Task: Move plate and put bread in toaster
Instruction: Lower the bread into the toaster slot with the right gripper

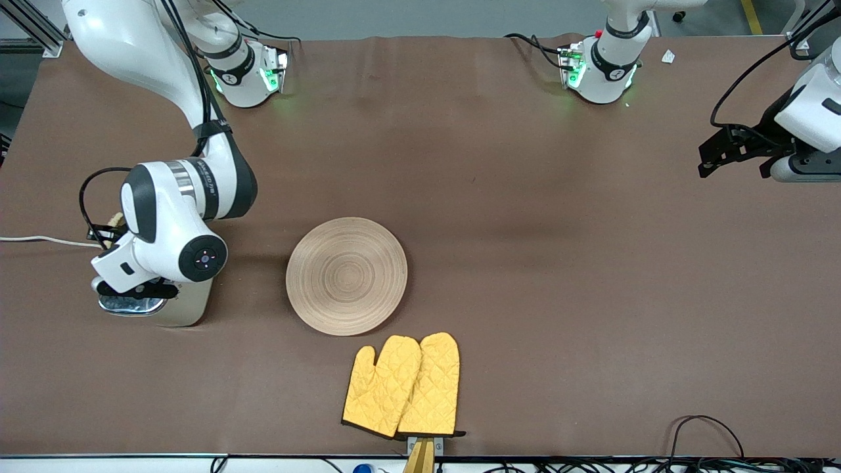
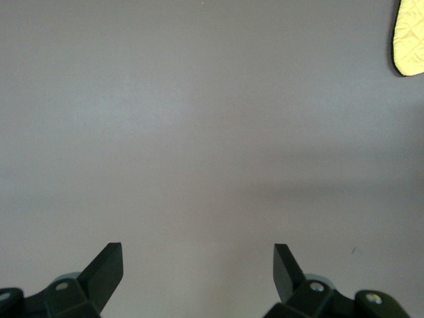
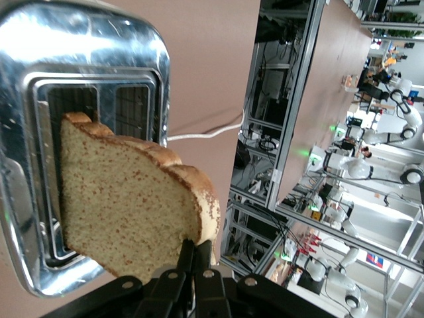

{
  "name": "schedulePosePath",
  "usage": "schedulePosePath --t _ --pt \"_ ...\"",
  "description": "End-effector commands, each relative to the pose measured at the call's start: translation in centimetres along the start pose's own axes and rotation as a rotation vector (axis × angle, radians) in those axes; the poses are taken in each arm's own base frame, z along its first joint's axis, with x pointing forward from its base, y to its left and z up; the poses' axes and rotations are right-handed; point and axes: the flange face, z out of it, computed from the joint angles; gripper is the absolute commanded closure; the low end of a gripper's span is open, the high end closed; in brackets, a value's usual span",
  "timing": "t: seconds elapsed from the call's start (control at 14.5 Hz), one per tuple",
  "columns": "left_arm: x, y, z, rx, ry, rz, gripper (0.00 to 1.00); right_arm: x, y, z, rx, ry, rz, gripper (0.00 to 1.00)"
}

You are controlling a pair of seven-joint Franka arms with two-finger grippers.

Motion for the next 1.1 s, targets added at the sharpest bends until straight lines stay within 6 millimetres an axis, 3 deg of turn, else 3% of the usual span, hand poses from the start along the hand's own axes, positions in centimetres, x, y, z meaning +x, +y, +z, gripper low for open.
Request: schedulePosePath --t 0.0,0.34,0.48,0.69,0.83,0.9,1.03 --pt "0.2 0.3 -0.5 -0.012 0.012 -0.01 0.0 -0.3 0.4 -0.4 0.028 0.052 -0.005 1.0" --pt "0.2 0.3 -0.5 -0.012 0.012 -0.012 0.0 1.5 -1.7 -0.2 0.058 0.124 -0.015 1.0" --pt "0.2 0.2 -0.5 -0.009 0.012 -0.013 0.0 2.4 -2.2 1.5 0.063 0.106 -0.019 1.0" --pt "0.2 0.3 -0.4 -0.009 0.011 -0.012 0.0 2.5 -3.5 2.4 0.133 0.067 -0.032 1.0" --pt "0.2 0.3 -0.5 -0.006 0.014 -0.01 0.0 2.8 -3.3 2.9 0.151 0.061 -0.028 0.99" --pt "0.2 0.4 -0.8 -0.007 0.019 -0.009 0.0 2.8 -3.4 2.8 0.153 0.062 -0.026 0.9" --pt "0.2 0.5 -0.8 -0.004 0.021 -0.01 0.0 2.8 -3.1 2.2 0.156 0.071 -0.022 0.47"
